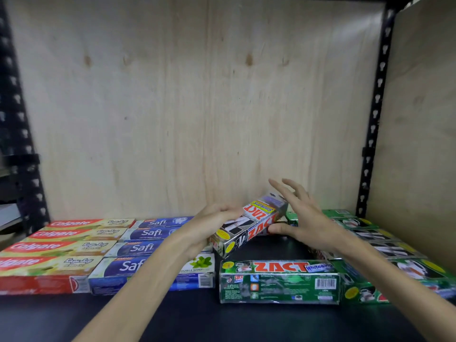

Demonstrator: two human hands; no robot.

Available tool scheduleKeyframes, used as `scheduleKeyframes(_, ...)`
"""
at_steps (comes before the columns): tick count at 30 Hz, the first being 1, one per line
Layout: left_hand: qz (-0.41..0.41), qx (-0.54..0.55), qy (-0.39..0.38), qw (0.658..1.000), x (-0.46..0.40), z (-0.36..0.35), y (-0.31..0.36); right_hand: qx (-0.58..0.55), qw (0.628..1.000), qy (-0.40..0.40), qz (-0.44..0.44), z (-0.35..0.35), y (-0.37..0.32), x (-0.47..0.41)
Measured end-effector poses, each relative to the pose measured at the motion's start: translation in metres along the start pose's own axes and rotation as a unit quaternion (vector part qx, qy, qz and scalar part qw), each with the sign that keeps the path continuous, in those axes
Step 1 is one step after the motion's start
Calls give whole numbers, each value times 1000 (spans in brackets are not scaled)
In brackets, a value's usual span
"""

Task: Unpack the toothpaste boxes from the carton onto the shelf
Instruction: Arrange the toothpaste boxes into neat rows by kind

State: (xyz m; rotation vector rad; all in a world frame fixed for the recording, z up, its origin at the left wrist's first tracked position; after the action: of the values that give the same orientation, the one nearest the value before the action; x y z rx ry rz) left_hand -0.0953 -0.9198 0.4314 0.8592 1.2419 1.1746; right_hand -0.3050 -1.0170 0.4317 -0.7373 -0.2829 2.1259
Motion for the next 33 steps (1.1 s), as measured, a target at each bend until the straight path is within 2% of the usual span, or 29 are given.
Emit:
scheduleKeyframes(4, 0, -53, -32, 998, 3, -6, 3, -23, 997, -62, 45, -1, 14, -3)
scheduleKeyframes(7, -38, -123, 6, 992, 1, -4, 4, -52, 998, -36, 18, -8, 25, -2)
scheduleKeyframes(11, -108, -218, 46, 969, -3, 11, 5, -18, 999, -38, -34, -14, 35, -4)
scheduleKeyframes(14, -83, -257, -19, 963, -2, 20, -2, 27, 997, -53, -56, -17, 37, -6)
scheduleKeyframes(16, -76, -310, -53, 946, -2, 22, -8, 48, 995, -57, -65, -19, 35, -5)
scheduleKeyframes(23, -117, -392, -16, 913, -11, 24, -23, 75, 992, -58, -81, -21, 30, -6)
scheduleKeyframes(28, -123, -470, 11, 874, -13, 27, -27, 127, 985, -56, -97, -26, 28, -12)
scheduleKeyframes(33, -110, -478, 14, 871, -12, 29, -29, 78, 991, -66, -92, -24, 30, -10)
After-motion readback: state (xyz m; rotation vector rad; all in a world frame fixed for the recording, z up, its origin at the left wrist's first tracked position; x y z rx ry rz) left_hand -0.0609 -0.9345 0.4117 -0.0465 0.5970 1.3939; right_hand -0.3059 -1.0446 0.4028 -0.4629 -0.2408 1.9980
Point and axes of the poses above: each hand's wrist, its own x-axis away from the middle knuckle, its own z-axis out of the back of the hand, y = z × x, the point moved 3 cm from there along -x, towards the middle knuckle, and after that the axes turned 12 degrees about -z, right-handed, at the moved point
